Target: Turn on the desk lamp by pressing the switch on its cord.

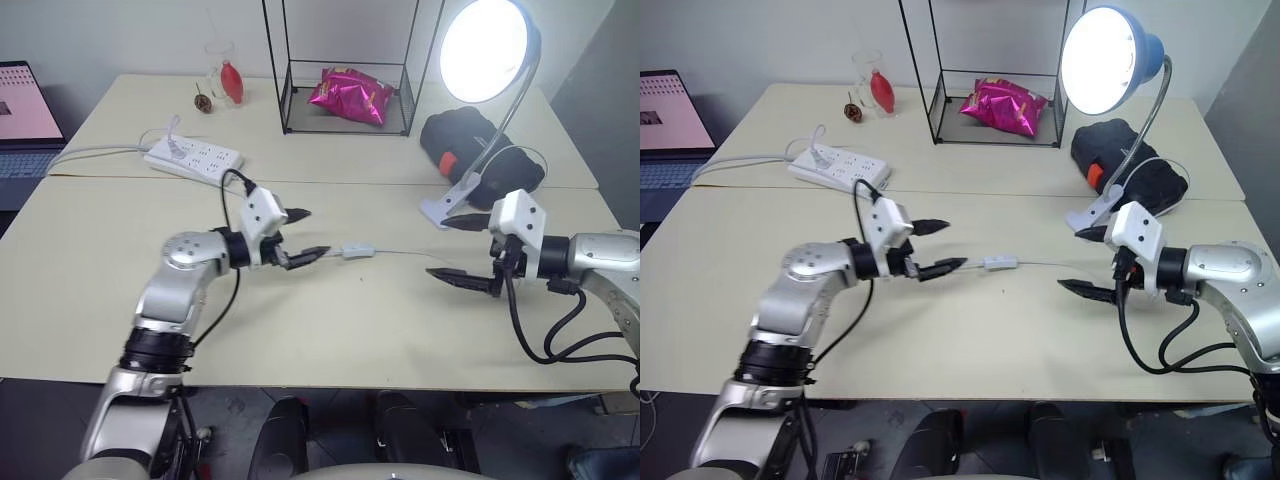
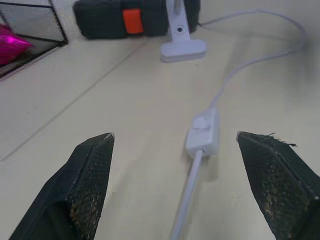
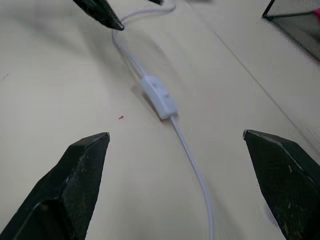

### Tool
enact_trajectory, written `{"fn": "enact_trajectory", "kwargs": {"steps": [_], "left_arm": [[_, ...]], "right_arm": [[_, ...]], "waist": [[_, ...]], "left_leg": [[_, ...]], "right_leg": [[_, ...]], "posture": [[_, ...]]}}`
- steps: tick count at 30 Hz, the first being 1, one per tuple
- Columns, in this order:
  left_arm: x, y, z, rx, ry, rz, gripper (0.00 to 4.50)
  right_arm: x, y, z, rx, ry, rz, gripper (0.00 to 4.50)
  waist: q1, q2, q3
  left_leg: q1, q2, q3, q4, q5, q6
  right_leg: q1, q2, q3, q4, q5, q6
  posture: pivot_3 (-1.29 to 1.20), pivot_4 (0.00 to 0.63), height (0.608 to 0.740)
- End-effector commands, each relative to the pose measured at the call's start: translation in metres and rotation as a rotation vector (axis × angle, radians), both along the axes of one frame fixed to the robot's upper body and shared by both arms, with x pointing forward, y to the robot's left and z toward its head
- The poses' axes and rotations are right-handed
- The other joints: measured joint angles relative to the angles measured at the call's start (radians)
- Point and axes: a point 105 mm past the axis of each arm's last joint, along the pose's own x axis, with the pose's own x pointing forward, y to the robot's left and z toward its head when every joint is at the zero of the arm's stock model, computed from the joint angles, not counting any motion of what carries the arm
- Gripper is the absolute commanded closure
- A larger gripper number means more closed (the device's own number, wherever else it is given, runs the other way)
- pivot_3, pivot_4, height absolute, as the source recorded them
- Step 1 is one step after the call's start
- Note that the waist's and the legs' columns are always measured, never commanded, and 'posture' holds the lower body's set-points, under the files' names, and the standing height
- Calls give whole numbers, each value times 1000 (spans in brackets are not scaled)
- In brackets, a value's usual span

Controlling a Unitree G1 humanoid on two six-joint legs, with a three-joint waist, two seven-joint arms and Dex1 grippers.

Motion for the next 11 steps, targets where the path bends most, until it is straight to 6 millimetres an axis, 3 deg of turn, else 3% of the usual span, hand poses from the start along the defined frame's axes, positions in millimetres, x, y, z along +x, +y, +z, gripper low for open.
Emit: {"fn": "enact_trajectory", "kwargs": {"steps": [1,6,11], "left_arm": [[-14,24,17,37,-31,55,404],[-35,42,18,50,18,68,404],[-48,47,10,68,69,54,404]], "right_arm": [[2,-11,26,50,-71,5,0],[2,-19,24,-22,-72,32,0],[7,-20,22,-67,-75,56,0]], "waist": [[-1,0,0],[0,0,0],[5,1,0]], "left_leg": [[0,0,0,0,0,0],[0,0,0,0,0,0],[0,0,0,0,0,0]], "right_leg": [[0,0,0,0,0,0],[0,0,0,0,0,0],[0,-1,0,0,0,0]], "posture": [[0,150,740],[0,150,740],[0,150,740]]}}
